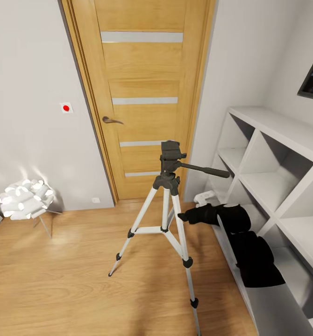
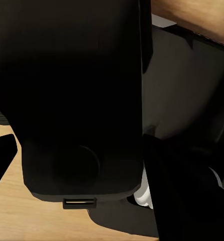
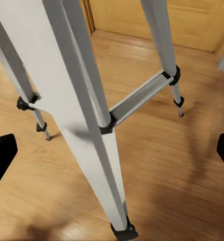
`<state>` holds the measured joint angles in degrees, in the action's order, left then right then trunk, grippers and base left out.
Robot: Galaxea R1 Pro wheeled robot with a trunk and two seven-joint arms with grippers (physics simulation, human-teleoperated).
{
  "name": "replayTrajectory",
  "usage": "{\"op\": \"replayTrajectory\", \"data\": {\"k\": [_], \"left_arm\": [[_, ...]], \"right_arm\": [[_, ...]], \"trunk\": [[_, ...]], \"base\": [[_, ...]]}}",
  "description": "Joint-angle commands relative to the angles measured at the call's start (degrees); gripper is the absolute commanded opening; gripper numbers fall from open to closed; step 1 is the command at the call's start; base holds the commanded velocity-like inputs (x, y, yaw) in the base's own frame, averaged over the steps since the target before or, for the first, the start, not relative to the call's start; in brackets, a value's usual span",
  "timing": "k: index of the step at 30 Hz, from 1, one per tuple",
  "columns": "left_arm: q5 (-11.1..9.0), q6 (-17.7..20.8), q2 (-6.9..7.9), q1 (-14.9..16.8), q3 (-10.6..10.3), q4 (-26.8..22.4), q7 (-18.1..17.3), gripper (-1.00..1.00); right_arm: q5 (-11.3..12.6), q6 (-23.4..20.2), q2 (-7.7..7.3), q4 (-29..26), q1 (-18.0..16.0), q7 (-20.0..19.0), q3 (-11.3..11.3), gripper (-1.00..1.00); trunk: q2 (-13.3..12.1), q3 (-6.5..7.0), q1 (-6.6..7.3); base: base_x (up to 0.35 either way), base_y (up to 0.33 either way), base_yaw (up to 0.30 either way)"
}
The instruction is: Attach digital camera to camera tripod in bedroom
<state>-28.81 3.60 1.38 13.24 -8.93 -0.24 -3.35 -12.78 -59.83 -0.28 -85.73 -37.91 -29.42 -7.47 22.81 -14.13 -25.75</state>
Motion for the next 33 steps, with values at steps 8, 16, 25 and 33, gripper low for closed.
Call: {"op": "replayTrajectory", "data": {"k": [8, 16, 25, 33], "left_arm": [[-0.46, 0.25, 0.03, 0.03, -0.47, -0.03, -0.17, -1.00], [-0.46, 0.26, 0.03, 0.03, -0.47, -0.03, -0.16, -1.00], [-0.46, 0.26, 0.11, 0.03, -0.47, -0.03, -0.16, -1.00], [-0.46, 0.26, 0.12, 0.03, -0.47, -0.03, -0.16, -1.00]], "right_arm": [[-0.63, -0.17, 1.28, 2.22, 0.14, -3.13, -0.13, 1.00], [-0.70, 0.32, 2.08, 10.94, 0.20, -3.34, 0.03, 1.00], [-0.67, 8.80, 2.20, 16.65, 0.20, -2.98, 0.37, 1.00], [-0.67, 11.62, 2.59, 17.88, 0.21, -2.87, 0.43, 1.00]], "trunk": [[0.11, -0.10, -0.03], [0.11, -0.10, -0.03], [0.11, -0.10, -0.03], [0.11, -0.10, -0.03]], "base": [[0.000, 0.000, 0.000], [0.000, 0.000, 0.000], [0.000, 0.000, 0.000], [0.000, 0.000, 0.000]]}}
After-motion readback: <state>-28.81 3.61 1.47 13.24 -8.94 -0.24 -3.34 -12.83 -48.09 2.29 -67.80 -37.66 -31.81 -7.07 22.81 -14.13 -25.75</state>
